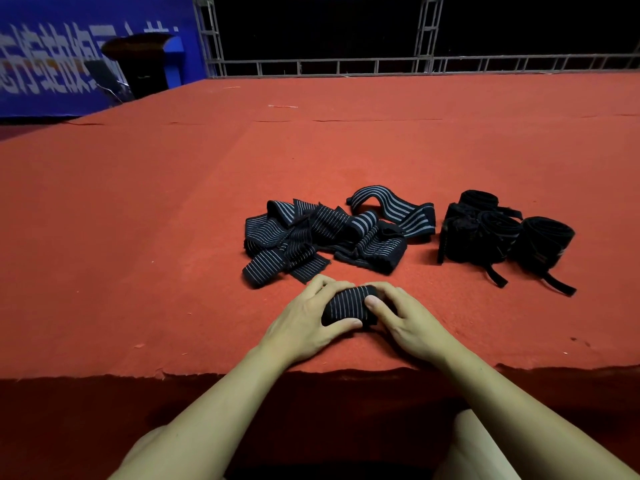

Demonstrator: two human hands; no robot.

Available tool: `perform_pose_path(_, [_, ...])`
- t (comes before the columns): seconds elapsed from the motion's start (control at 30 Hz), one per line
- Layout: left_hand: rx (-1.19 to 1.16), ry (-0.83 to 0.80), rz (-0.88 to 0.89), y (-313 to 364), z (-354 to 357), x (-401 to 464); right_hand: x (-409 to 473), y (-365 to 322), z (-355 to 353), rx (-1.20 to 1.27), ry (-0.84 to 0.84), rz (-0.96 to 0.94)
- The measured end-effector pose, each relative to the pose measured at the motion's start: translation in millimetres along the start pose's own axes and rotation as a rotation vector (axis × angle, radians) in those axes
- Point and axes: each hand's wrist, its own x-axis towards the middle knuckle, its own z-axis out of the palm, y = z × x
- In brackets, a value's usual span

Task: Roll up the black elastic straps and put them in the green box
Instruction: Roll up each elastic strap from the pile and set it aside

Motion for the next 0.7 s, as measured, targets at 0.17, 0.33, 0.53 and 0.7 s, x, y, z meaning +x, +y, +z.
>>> perform_pose_path(0.17, [-0.027,0.033,0.005,-4.2,0.5,0.2,-1.3,-6.2,-6.8,0.17,-0.078,0.022])
perform_pose_path(0.33, [-0.029,0.037,-0.057,-5.1,1.7,1.9,1.7,-2.8,-6.6,0.262,-0.079,0.035])
perform_pose_path(0.53, [0.025,0.065,-0.101,-6.0,-0.4,6.4,-3.4,-5.4,-14.9,0.253,0.208,0.063])
perform_pose_path(0.7, [-0.133,0.239,-0.295,-15.0,-2.2,14.6,-8.6,2.3,-62.5,0.042,0.464,0.122])
